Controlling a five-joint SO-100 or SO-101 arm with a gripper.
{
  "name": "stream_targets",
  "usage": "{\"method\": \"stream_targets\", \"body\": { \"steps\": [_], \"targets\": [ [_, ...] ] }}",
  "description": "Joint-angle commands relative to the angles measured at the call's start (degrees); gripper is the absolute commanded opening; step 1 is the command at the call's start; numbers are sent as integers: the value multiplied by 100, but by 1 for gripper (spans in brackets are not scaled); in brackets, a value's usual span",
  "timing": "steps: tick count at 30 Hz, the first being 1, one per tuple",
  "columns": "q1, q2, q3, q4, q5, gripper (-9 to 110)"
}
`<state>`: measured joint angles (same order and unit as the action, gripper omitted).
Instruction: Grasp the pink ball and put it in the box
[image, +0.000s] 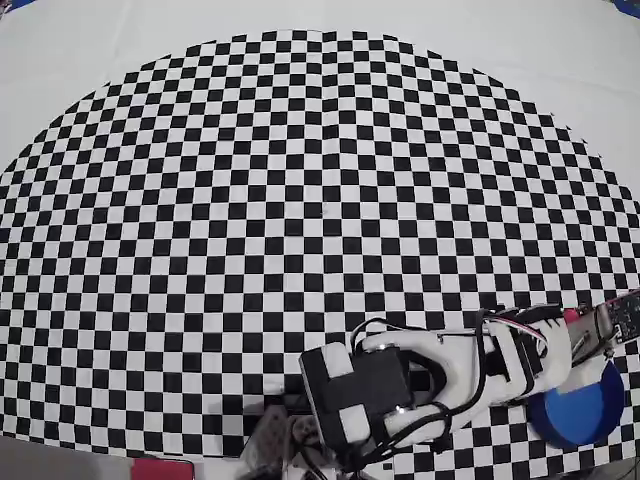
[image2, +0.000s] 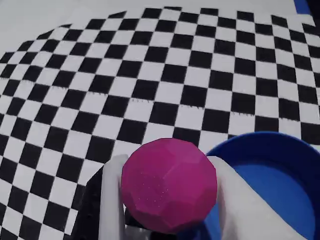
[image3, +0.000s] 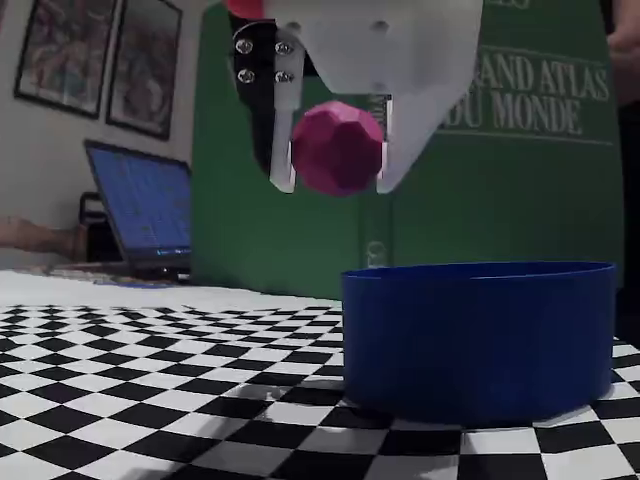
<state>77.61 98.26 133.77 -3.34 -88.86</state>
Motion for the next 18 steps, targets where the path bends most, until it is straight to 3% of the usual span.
{"method": "stream_targets", "body": {
  "steps": [1,18],
  "targets": [
    [132,422,0,-70,-44,0],
    [562,633,88,-70,-44,0]
  ]
}}
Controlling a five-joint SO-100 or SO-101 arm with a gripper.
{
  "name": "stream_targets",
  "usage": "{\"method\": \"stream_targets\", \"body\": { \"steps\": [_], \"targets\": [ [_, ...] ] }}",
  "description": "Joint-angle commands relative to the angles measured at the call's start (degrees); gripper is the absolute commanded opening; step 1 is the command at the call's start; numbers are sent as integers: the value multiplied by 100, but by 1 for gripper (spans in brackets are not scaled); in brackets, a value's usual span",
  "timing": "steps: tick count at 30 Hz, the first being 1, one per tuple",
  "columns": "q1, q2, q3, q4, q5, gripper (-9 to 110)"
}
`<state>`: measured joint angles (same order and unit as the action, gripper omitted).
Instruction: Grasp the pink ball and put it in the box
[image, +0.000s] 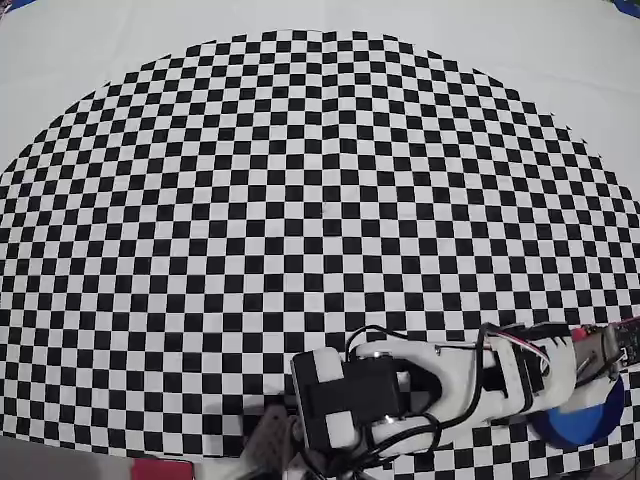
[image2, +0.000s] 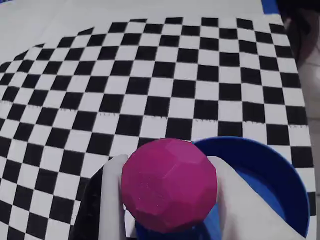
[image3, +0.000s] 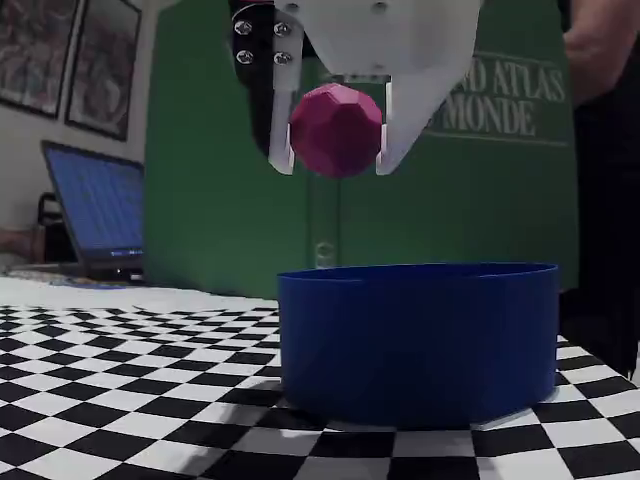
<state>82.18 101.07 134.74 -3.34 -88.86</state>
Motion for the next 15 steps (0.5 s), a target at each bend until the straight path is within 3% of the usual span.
{"method": "stream_targets", "body": {
  "steps": [1,15],
  "targets": [
    [132,360,0,-70,-44,0],
    [475,492,88,-70,-44,0]
  ]
}}
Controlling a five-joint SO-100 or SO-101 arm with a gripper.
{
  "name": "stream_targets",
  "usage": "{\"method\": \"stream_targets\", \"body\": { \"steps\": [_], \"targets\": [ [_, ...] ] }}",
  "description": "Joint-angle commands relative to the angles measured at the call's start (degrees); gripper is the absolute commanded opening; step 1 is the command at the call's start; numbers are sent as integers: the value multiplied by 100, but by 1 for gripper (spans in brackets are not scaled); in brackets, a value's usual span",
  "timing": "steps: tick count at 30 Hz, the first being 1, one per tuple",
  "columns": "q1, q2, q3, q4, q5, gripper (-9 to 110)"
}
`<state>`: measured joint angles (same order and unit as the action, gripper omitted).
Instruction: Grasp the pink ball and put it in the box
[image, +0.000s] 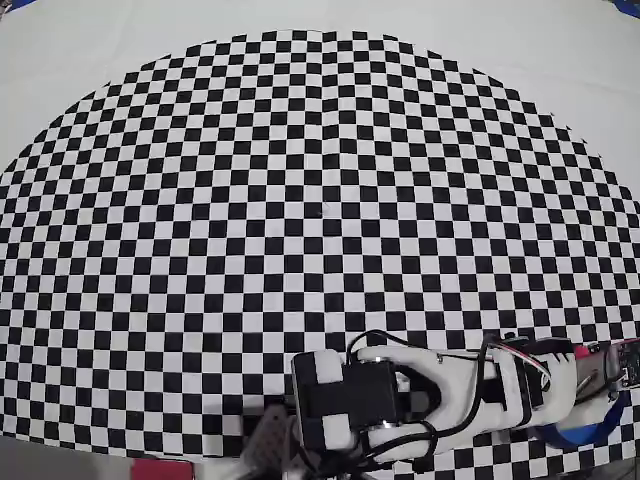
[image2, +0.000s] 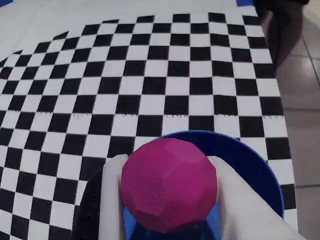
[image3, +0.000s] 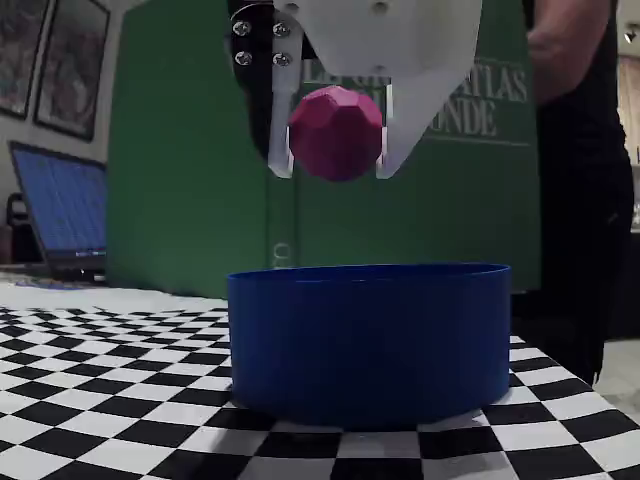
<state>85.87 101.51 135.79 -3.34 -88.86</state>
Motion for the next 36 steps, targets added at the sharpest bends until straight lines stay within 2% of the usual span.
{"method": "stream_targets", "body": {
  "steps": [1,36],
  "targets": [
    [132,466,-9,-70,-44,0],
    [220,334,343,-141,-44,0]
  ]
}}
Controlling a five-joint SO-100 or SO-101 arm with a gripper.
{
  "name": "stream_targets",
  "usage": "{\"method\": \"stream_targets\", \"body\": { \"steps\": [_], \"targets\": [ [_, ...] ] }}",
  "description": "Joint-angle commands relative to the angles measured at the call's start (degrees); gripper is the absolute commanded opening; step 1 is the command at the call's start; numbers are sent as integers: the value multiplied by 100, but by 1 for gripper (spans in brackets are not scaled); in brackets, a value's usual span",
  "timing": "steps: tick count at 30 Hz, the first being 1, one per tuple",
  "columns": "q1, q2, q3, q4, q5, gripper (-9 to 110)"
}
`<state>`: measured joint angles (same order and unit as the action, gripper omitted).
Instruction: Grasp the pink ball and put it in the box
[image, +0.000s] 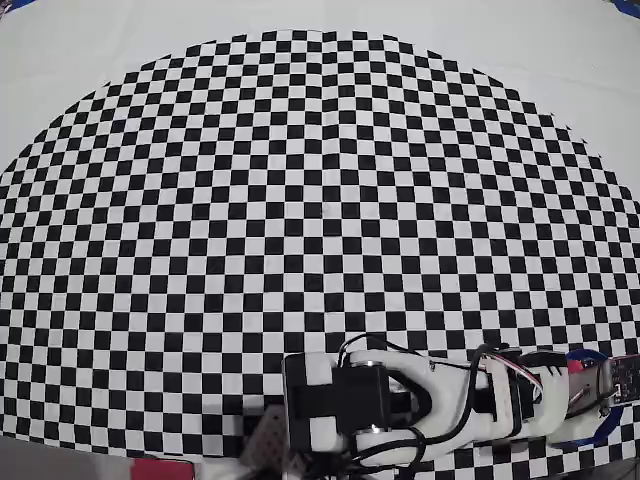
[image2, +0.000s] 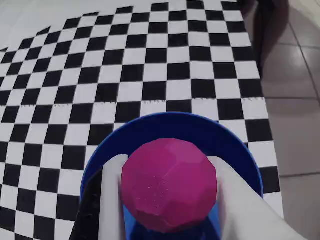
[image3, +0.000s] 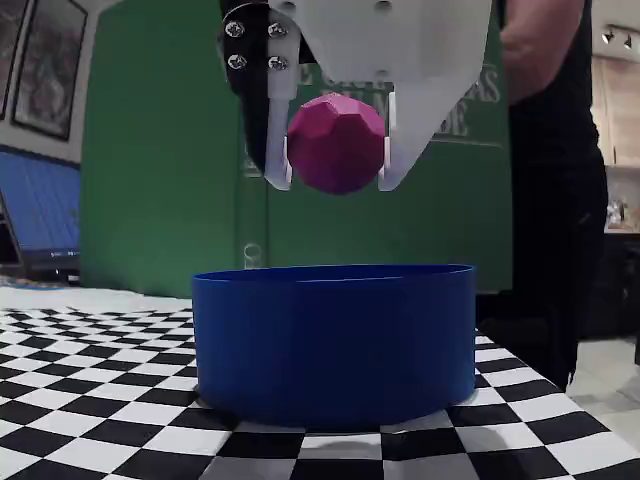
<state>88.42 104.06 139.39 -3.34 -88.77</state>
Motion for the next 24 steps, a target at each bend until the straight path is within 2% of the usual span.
{"method": "stream_targets", "body": {
  "steps": [1,24],
  "targets": [
    [-44,53,-18,-167,-53,0],
    [-132,-580,-18,-448,-62,0]
  ]
}}
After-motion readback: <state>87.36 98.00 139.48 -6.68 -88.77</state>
